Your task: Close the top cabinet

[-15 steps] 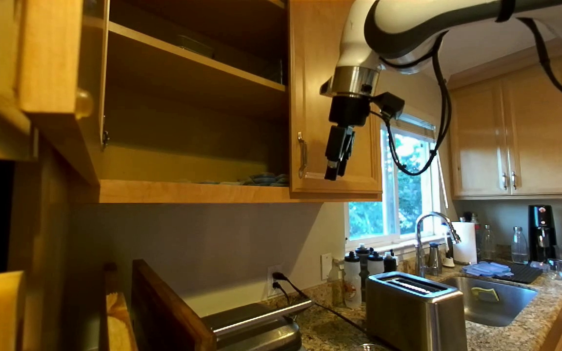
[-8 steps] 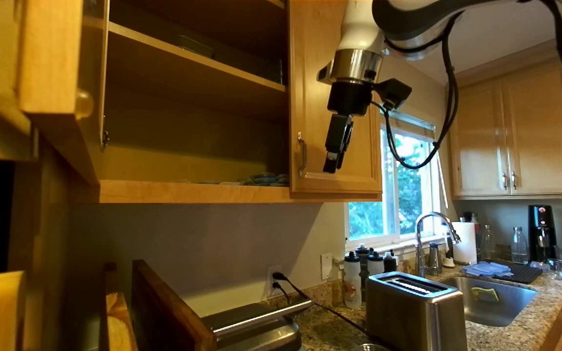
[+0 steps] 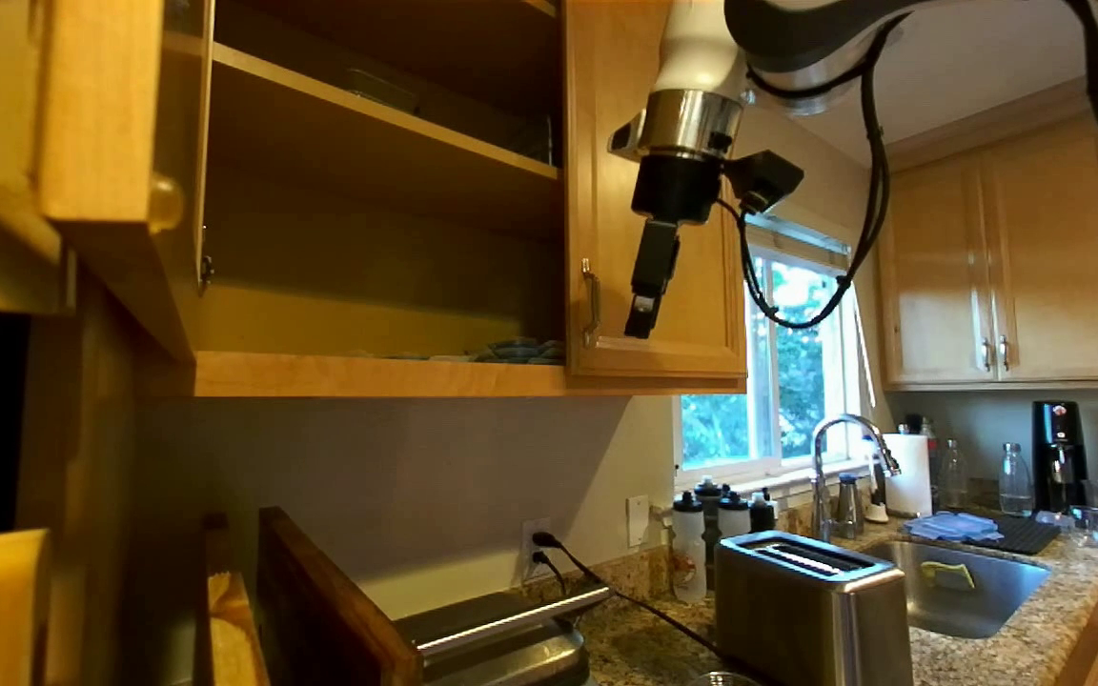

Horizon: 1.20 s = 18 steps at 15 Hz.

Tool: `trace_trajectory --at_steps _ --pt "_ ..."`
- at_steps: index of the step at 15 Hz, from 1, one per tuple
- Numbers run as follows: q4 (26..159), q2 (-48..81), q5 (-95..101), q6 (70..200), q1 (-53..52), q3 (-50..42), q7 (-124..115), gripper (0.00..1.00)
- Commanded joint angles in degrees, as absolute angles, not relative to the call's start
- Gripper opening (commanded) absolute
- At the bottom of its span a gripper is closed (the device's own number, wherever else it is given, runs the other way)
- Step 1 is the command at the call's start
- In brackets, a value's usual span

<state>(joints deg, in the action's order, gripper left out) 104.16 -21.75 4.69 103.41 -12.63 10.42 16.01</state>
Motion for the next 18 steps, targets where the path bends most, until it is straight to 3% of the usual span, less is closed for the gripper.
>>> trace_trajectory --at_steps 1,18 --pt "103.63 -22.03 1.78 104.02 -15.34 10.34 21.28 1.0" --pt "98.12 -12.23 -3.84 106.3 -20.05 18.94 20.68 1.0"
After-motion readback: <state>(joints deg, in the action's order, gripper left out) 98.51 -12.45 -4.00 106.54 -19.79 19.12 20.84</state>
